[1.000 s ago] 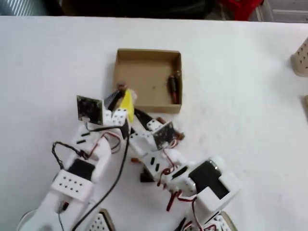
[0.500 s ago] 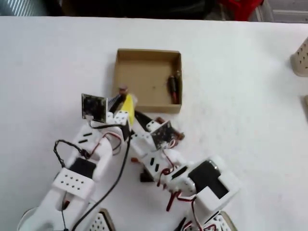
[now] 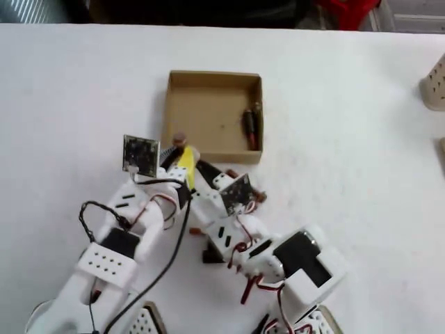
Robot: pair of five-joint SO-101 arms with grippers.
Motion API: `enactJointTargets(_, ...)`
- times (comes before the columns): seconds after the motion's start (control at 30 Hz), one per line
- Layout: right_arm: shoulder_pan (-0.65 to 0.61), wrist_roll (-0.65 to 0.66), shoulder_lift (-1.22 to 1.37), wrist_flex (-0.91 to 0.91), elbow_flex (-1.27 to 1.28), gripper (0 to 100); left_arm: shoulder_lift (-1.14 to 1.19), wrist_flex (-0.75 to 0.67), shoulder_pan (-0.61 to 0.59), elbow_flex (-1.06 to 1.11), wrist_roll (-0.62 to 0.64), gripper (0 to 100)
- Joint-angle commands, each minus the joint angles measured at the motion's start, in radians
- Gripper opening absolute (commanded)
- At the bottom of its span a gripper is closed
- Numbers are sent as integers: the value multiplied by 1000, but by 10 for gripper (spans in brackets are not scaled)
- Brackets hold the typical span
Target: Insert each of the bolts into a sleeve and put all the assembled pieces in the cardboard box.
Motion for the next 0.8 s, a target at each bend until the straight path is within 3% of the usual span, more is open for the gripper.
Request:
enactJointTargets(0.0,22,-5,-18,-8,-21,17,1,6,5,-15,6,24)
enactJointTargets(0.07,24,-5,-18,-16,-21,17,1,6,5,-11,-5,24)
enactJointTargets(0.23,39,-5,-18,-48,-21,17,1,6,-10,-9,-206,24)
enactJointTargets(0.33,38,-5,-18,-47,-21,17,1,31,-7,-9,-245,28)
enactJointTargets(0.4,38,-5,-18,-47,-21,17,1,78,-2,-15,-249,79)
enactJointTargets(0.57,38,-5,-18,-47,-21,17,1,161,-7,-15,-242,315)
enactJointTargets(0.77,38,-5,-18,-47,-21,17,1,163,-33,-15,-241,311)
